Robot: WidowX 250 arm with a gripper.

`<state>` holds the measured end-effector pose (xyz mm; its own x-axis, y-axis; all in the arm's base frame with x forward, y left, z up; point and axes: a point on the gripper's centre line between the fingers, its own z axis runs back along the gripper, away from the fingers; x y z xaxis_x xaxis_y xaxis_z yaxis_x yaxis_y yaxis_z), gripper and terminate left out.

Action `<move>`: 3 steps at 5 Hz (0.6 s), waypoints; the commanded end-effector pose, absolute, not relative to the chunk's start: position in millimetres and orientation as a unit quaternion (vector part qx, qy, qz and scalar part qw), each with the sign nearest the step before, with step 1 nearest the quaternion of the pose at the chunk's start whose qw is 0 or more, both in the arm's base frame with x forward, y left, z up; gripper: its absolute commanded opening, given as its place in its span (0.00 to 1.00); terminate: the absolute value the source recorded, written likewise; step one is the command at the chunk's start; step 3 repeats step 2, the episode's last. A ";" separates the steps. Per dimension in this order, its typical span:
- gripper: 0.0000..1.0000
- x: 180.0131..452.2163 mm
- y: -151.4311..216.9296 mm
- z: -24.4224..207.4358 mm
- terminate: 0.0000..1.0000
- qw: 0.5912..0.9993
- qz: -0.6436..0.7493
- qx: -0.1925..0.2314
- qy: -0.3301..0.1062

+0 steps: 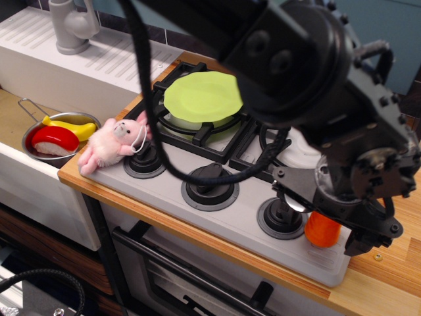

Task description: End effector reaching carrot

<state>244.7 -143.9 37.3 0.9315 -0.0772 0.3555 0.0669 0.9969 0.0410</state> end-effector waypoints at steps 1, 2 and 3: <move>1.00 254.7 -144.3 36.5 0.00 0.979 -0.038 0.004 -0.199; 1.00 256.5 -145.3 36.4 1.00 0.979 -0.043 0.005 -0.198; 1.00 256.5 -145.3 36.4 1.00 0.979 -0.043 0.005 -0.198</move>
